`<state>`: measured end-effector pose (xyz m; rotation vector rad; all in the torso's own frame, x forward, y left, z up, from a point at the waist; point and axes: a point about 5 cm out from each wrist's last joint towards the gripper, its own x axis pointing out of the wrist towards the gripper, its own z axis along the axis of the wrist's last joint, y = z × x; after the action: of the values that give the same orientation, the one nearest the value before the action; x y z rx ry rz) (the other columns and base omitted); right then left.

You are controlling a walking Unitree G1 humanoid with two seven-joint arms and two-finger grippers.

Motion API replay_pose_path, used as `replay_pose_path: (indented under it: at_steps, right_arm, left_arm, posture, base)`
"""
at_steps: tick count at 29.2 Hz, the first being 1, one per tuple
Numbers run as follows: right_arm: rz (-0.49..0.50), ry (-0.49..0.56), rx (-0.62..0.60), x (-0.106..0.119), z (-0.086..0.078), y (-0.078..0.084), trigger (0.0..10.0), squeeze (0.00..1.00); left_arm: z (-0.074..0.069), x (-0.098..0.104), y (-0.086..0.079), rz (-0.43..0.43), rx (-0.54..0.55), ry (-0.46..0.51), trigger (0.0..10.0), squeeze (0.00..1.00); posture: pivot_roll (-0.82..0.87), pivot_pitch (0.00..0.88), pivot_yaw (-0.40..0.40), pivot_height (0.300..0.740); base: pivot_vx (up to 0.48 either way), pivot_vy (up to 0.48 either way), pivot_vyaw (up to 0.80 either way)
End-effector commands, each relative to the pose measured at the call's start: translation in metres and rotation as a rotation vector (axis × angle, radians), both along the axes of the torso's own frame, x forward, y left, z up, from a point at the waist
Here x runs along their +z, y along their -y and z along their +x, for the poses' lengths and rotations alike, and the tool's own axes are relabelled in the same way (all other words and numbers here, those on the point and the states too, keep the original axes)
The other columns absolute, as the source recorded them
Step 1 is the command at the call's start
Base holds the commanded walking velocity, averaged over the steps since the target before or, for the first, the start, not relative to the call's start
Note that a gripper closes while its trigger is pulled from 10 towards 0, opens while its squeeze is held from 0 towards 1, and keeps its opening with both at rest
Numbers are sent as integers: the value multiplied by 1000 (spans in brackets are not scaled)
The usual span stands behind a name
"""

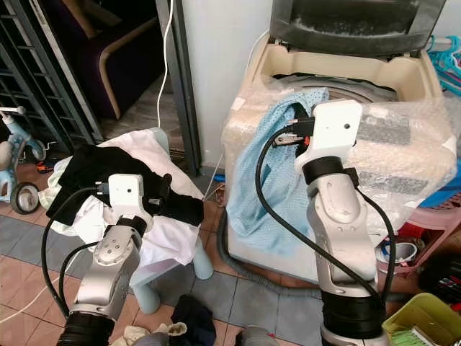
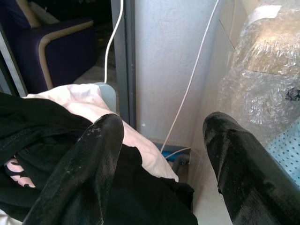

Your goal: Clothes washing

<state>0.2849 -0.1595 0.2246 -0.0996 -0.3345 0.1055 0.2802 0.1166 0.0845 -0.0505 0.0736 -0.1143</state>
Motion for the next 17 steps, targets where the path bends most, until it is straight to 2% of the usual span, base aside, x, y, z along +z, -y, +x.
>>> replay_pose_path:
  at_steps: [1,7,17]
  right_arm:
    - [-15,6,-10,3,1,3,10000,0]
    - [-20,-7,-8,0,-1,3,10000,0]
    - [-25,-10,1,-1,0,1,10000,0]
  left_arm:
    - [0,4,1,-1,-13,12,10000,0]
    - [0,4,2,-2,-17,10,10000,0]
    - [-1,3,0,0,-13,5,10000,0]
  posture:
    - [-91,18,35,740]
    - [-94,24,38,740]
    - [-87,30,33,740]
  base:
    - [0,-262,-800]
    - [0,-289,-768]
    - [0,-397,0]
